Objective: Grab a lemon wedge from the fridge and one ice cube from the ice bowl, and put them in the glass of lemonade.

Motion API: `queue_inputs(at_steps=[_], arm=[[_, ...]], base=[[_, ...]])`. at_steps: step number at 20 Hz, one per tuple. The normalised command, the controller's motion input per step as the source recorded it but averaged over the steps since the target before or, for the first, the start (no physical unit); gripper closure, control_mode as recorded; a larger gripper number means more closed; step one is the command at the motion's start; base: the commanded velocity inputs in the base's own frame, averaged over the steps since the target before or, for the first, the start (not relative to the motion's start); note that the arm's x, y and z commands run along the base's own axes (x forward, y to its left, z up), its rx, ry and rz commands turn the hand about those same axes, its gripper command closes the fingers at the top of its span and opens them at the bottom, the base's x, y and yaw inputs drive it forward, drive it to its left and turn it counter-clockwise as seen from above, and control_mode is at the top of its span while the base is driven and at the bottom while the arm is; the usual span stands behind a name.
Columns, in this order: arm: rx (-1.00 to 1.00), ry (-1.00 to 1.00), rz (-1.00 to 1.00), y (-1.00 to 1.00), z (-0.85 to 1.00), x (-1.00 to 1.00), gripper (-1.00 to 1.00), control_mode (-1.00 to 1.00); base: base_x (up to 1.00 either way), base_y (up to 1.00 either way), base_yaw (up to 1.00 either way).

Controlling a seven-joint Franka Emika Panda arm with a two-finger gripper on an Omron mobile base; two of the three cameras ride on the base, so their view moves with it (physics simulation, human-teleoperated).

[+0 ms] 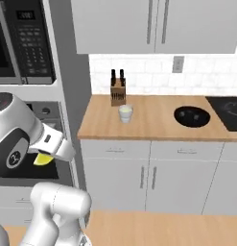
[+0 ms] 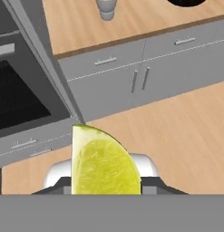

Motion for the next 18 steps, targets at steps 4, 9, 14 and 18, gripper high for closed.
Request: queue_inputs(at_steps=[4,9,14,18], arm=[[0.0,0.0,0.0,0.0,0.0,0.0,1.0,1.0],[0.0,0.0,0.0,0.0,0.0,0.0,1.0,1.0],[0.0,0.0,0.0,0.0,0.0,0.0,1.0,1.0],[0.0,0.0,0.0,0.0,0.0,0.0,1.0,1.0]], base=[[0.67,-0.91,0.53],[0.57,-0.96,0.48],[0.64,-0.56,0.44],[0.43,-0.16,0.12]])
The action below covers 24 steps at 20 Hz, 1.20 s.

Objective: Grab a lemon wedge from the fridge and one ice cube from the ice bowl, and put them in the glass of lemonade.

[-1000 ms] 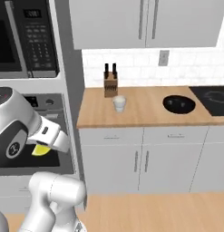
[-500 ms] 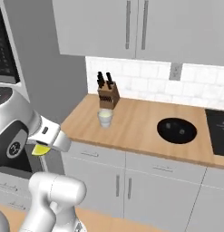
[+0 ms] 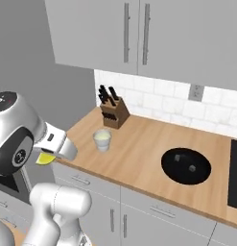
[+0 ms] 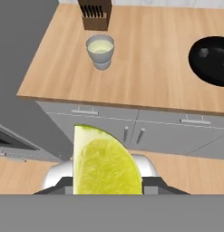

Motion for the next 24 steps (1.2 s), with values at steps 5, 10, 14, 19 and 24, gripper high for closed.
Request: queue_inputs(at_steps=[5,10,14,19,24], arm=[[0.0,0.0,0.0,0.0,0.0,0.0,1.0,1.0],[0.0,0.0,0.0,0.0,0.0,0.0,1.0,1.0],[0.0,0.0,0.0,0.0,0.0,0.0,1.0,1.0],[0.0,0.0,0.0,0.0,0.0,0.0,1.0,1.0],[0.0,0.0,0.0,0.0,0.0,0.0,1.0,1.0]], base=[[0.19,-0.29,-0.01],[0.0,-0.3,-0.04],[0.02,-0.5,-0.18],[0.48,-0.18,-0.13],[0.64,-0.03,-0.03]])
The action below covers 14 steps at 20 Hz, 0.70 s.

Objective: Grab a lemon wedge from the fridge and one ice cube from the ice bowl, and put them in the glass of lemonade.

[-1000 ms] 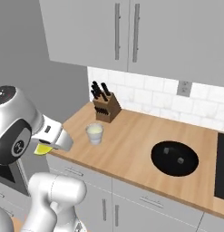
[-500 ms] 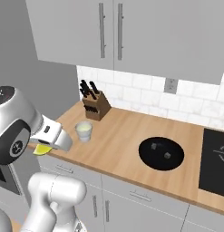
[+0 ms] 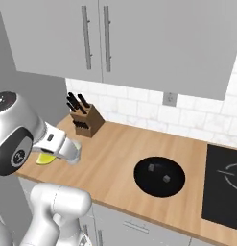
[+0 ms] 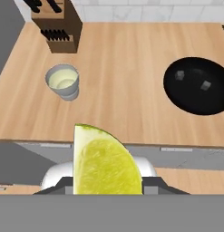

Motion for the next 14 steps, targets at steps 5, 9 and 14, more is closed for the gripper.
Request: queue_inputs(at_steps=[5,9,14], arm=[[0.0,0.0,0.0,0.0,0.0,0.0,1.0,1.0],[0.0,0.0,0.0,0.0,0.0,0.0,1.0,1.0],[0.0,0.0,0.0,0.0,0.0,0.0,1.0,1.0]], base=[[0.31,-0.15,-0.05],[0.0,0.0,0.0],[0.0,0.0,0.0]])
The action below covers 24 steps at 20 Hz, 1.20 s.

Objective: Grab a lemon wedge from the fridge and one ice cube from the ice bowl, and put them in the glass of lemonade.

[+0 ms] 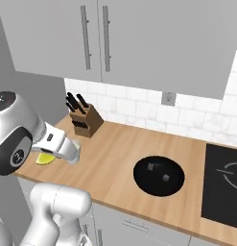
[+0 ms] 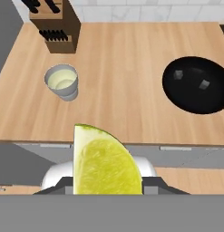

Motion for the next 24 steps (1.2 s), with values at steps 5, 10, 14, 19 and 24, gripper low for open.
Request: queue_inputs(at_steps=[5,10,14,19,24], arm=[[0.0,-0.03,0.03,0.0,0.0,0.06,1.0,-1.0],[0.0,-0.01,0.16,-0.03,0.0,0.27,1.0,-1.0],[0.0,-0.09,0.12,0.07,-0.06,0.34,1.0,-1.0],[-0.08,0.0,0.02,0.75,-0.01,0.69,1.0,-1.0],[-0.09,0.04,0.0,0.61,-0.42,0.96,1.0,-1.0]], base=[[0.0,0.0,0.0],[0.0,0.0,0.0],[0.0,0.0,0.0],[0.0,0.0,0.0],[0.0,0.0,0.0]])
